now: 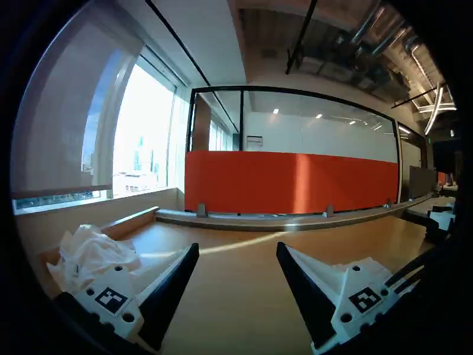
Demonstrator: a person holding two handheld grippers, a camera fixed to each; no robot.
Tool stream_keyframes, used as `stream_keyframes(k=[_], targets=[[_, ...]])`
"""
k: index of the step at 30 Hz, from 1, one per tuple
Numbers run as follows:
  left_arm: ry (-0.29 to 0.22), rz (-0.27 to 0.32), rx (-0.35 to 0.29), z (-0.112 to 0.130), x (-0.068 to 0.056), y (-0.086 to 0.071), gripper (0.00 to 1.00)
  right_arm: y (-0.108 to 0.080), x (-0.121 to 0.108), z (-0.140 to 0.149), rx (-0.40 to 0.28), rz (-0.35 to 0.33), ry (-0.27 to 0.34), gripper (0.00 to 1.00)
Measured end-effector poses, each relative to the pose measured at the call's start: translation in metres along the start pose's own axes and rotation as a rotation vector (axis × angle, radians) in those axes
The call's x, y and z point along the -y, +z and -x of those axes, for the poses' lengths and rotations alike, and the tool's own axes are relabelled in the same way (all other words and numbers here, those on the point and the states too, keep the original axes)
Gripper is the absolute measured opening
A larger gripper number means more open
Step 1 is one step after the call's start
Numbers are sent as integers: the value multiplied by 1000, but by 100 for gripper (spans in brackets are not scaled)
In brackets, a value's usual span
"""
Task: Fold towel
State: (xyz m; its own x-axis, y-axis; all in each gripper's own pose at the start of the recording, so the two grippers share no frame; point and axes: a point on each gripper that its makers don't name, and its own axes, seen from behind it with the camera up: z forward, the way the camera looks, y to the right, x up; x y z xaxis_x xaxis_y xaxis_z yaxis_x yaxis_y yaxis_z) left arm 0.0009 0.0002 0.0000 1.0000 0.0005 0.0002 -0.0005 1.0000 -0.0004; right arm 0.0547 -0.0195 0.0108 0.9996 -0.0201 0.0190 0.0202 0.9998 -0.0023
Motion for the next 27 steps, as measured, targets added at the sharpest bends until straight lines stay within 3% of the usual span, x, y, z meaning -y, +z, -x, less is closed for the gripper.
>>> stream_keyframes(k=[8,13,21,27], targets=[[35,40,33,-50,-16,0,97,-11,-7,-66,0,12,7,100],[64,71,64,-68,-26,-1,97,-15,-11,-97,-1,22,-6,100],[104,130,128,-71,-40,0,97,-15,-4,-108,57,-25,-28,100],[149,214,199,-58,-55,-1,97,-14,12,-100,126,-110,-71,100]])
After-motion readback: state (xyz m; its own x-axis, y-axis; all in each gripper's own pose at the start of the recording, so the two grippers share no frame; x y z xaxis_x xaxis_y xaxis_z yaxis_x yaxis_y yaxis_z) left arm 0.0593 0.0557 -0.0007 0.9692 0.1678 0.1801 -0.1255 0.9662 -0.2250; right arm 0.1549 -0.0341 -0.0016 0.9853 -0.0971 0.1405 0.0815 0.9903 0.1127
